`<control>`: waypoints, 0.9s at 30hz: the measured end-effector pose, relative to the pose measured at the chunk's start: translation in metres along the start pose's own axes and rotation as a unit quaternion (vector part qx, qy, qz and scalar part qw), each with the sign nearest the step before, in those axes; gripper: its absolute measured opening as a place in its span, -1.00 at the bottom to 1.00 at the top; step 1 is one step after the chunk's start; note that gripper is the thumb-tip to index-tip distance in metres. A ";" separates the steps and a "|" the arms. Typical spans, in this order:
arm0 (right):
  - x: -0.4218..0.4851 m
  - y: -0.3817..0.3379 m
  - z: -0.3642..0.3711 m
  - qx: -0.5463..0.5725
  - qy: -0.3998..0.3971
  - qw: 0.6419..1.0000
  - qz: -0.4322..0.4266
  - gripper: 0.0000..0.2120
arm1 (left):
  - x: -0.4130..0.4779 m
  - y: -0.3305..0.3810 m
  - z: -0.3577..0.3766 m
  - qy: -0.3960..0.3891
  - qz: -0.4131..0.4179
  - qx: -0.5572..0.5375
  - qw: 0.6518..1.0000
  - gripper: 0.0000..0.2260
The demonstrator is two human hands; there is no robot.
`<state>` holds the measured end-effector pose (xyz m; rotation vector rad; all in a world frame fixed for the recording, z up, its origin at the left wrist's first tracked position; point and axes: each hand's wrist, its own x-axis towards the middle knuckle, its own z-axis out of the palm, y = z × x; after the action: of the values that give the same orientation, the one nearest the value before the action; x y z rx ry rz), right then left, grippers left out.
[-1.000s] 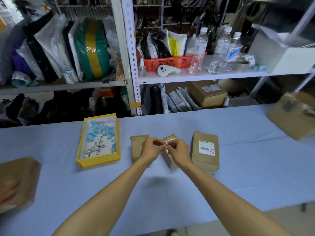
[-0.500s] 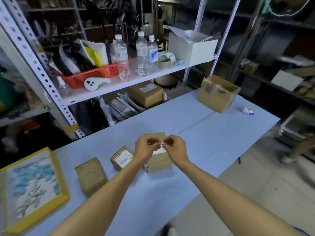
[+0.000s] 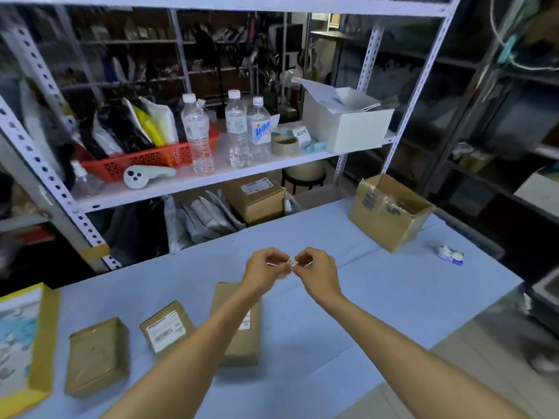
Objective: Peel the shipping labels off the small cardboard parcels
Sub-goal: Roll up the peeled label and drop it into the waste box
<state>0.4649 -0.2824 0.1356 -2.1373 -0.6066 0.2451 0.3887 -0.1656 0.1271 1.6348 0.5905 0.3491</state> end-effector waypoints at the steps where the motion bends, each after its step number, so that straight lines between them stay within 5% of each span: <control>1: 0.005 0.005 -0.009 -0.004 0.000 1.000 0.000 -0.92 | 0.005 0.003 0.010 -0.003 -0.002 0.007 1.000 -0.89; 16: 0.054 0.073 -0.106 -0.016 0.086 0.994 0.070 -0.95 | 0.075 0.030 0.137 -0.093 0.006 0.037 0.995 -0.95; 27: 0.163 0.148 -0.195 -0.017 0.066 0.996 0.051 -0.95 | 0.159 0.063 0.258 -0.066 0.012 0.062 0.996 -0.96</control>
<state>0.7295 -0.4108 0.1410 -2.2007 -0.4300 0.1483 0.6700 -0.2933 0.1318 1.7707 0.5011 0.2245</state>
